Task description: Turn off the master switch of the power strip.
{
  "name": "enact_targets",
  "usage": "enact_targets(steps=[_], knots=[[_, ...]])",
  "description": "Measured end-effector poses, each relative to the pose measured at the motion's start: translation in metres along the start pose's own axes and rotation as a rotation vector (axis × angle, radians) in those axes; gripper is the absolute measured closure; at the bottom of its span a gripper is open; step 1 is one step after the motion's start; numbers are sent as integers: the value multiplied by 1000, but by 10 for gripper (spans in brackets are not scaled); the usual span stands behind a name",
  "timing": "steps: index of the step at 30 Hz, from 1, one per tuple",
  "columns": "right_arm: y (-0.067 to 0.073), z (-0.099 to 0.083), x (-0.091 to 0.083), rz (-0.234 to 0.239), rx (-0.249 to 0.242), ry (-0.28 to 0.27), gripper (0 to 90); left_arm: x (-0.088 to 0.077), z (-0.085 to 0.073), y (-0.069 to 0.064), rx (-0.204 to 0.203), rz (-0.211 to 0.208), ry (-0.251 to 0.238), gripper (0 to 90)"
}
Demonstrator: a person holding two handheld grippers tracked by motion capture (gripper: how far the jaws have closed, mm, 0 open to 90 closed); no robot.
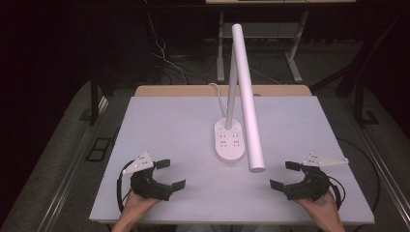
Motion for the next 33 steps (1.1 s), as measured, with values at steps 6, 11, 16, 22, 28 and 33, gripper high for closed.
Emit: enact_targets(steps=[6,11,16,22,28,33], knots=[[1,0,0,8,0,7,3,-1,0,1,-7,3,-4,0],[0,-1,0,9,-2,10,3,-2,0,0,-7,5,-1,0],[0,-2,0,7,0,18,3,-2,1,-1,-8,3,3,0],[0,-2,1,8,-1,24,3,-2,1,0,-7,10,15,0],[0,-3,1,9,3,30,3,-3,2,1,-7,3,24,0],[0,-3,1,6,2,34,3,-3,6,3,-18,-9,21,0]])
Point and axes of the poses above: each handheld gripper's, and its own axes: x roughly forward along the jaws, z roughly out of its top, y roughly to its left, the point moved 1 cm from there along x, roughly forward along the jaws, and after that the axes turned 14 degrees about z, right-handed, at the moved point
